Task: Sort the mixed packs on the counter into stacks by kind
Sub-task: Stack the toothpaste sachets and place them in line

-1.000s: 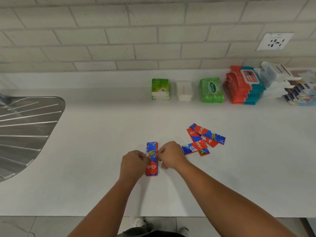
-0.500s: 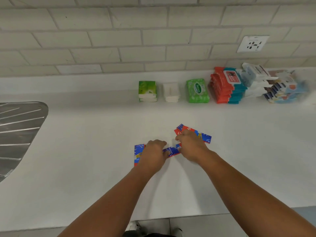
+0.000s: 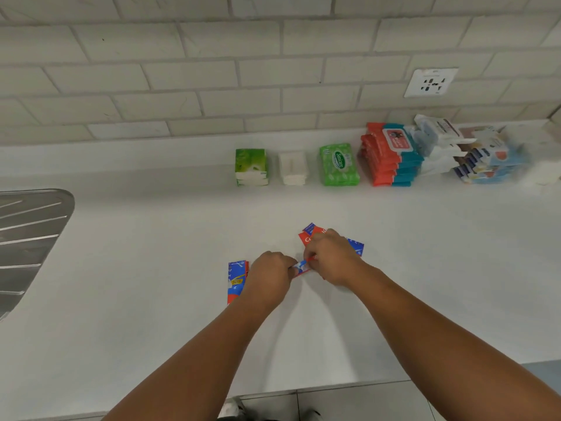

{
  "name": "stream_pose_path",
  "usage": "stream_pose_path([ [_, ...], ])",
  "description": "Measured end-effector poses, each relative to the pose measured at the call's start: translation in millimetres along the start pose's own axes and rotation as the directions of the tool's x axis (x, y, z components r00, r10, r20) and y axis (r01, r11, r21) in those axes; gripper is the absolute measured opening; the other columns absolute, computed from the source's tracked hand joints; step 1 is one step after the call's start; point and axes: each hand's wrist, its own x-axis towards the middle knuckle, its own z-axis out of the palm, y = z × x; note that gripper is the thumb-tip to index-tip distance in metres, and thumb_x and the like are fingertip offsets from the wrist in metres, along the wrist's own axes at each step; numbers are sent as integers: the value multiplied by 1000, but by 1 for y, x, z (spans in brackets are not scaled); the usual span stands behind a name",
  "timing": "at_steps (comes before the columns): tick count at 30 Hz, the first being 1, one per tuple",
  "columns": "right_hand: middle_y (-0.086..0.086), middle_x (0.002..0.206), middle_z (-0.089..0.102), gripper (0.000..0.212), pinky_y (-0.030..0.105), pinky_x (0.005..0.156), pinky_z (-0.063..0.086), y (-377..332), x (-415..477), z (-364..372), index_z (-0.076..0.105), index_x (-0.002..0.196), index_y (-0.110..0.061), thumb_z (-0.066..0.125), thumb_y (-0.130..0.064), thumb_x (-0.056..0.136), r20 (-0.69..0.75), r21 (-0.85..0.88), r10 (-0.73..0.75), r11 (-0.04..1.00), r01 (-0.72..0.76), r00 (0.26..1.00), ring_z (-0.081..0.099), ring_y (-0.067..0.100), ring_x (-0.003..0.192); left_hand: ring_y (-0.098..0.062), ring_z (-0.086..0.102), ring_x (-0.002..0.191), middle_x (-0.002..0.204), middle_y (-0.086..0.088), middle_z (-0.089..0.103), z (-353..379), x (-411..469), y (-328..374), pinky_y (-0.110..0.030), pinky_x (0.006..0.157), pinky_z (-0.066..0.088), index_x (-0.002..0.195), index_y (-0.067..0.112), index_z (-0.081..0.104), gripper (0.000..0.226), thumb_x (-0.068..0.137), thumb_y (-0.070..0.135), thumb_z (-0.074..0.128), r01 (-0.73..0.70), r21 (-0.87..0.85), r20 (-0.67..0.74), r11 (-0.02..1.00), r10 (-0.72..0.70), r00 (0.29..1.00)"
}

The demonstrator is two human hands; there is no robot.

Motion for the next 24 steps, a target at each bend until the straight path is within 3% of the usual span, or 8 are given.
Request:
stream_pose_path([
  [3,-12,103,65,11,41,95,39,-13,-3,-16,72,98,-34,64,-34,91,-20,106,-61,992,63,998,44,19,110,-30,59,82,83,-13,68,-16,-18,-8,-40,72,43,90,6,72,32,101,29,52,25,-124,-48,992,-32,998],
  [6,-12,96,68,8,35,91,42,-34,-1,-30,75,94,-33,71,-32,86,17,263,-157,953,147,987,48,14,102,-28,59,75,77,-11,67,-31,-35,-22,-42,70,47,89,9,74,42,98,42,50,32,-220,-100,975,-55,994],
  [8,-7,96,70,10,35,86,49,-47,5,-32,76,94,-26,75,-24,84,0,396,-202,899,186,979,57,13,93,-24,61,79,85,-9,69,-40,-42,-32,-37,71,50,95,11,76,31,101,32,53,74,-226,-70,971,-92,993],
  [10,-5,99,69,22,33,83,51,-60,10,-29,72,108,-23,74,-21,86,-85,457,-169,869,189,982,59,12,83,-19,65,85,94,-5,72,-44,-49,-47,-24,66,48,99,12,75,25,101,28,56,162,-242,-1,957,-168,986],
  [14,-4,110,63,41,26,79,44,-73,18,-7,57,132,-22,67,-26,92,-213,404,-43,906,128,976,50,10,79,-18,69,94,100,0,72,-44,-62,-82,-23,68,53,106,14,71,22,96,33,67,385,-536,79,751,-410,909],
  [17,1,111,68,35,29,88,49,-80,17,13,63,126,-16,66,-28,93,-109,490,50,872,10,993,58,15,88,-14,68,78,95,-7,74,-40,-68,-97,-22,63,52,105,12,69,22,94,31,70,460,-653,114,602,-523,845],
  [19,4,110,70,34,32,91,52,-86,12,23,66,121,-12,66,-30,92,4,561,96,823,-82,995,65,20,96,-16,71,79,95,-9,75,-35,-70,-102,-25,65,56,105,10,69,25,91,31,73,489,-675,153,552,-543,826],
  [24,17,87,73,35,47,78,60,-104,4,45,68,99,6,67,-28,91,176,652,145,724,-225,974,72,31,77,-21,75,86,101,-8,76,-23,-70,-109,-28,69,61,106,15,69,31,84,35,79,533,-649,211,543,-544,812],
])
